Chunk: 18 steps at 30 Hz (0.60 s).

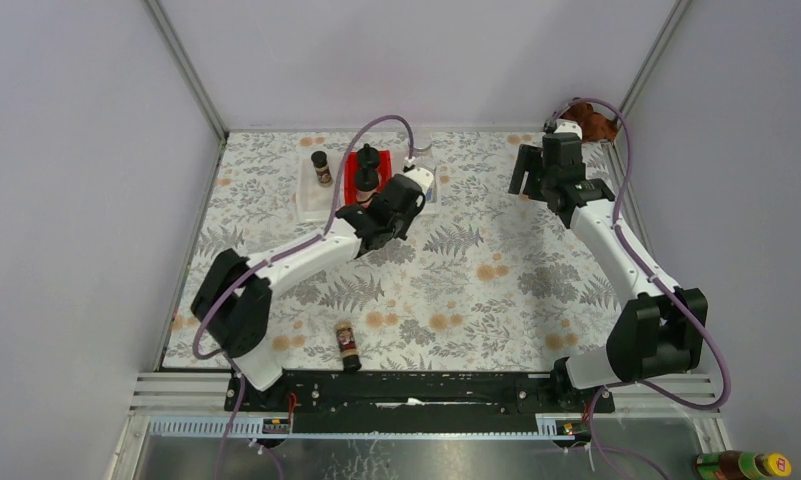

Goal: Organize the condiment bottles
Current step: Pick up the bottle from the corner of the board.

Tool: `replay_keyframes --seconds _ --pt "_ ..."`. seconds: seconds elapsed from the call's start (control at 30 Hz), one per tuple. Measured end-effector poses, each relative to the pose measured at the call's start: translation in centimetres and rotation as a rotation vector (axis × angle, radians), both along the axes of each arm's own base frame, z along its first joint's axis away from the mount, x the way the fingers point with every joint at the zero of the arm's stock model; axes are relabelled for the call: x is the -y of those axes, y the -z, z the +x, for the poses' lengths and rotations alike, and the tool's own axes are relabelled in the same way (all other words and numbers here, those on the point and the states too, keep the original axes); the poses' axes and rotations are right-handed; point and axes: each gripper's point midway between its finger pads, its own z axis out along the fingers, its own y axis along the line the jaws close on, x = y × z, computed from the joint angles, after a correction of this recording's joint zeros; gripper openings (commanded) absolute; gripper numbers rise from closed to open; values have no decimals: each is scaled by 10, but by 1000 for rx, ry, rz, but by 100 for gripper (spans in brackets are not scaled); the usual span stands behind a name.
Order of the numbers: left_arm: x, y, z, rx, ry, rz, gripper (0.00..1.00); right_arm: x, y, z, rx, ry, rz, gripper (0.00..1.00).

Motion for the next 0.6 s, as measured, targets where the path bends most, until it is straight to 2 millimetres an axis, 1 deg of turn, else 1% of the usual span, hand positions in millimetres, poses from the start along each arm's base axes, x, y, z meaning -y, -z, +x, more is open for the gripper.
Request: replay_keyframes --seconds 0.1,0.17,0.23,0.3,0.4,0.47,0.53,0.6 --pt "-2 -25 -13 9 -46 -69 23 0 1 -5 -4 -4 2 83" --pt "-3 -36 -25 5 -81 -98 29 -2 0 -7 -6 -14 10 83" --pt "-4 -39 -38 -14 -110 -102 34 -5 -1 -9 -5 -26 16 83" --pt "-7 -37 -53 -56 -154 -91 41 -10 -1 -12 -10 -40 17 83" --pt "-16 -29 -72 -115 -226 -67 53 -27 -1 -19 -20 -91 16 84" --pt "-26 -29 -80 -136 -278 -64 61 -44 -1 -25 -28 -140 14 84" --pt "-35 -39 -86 -133 -337 -95 66 -60 1 -33 -39 -189 13 84" --pt "-42 -56 -89 -104 -377 -147 70 -75 5 -42 -55 -236 7 84"
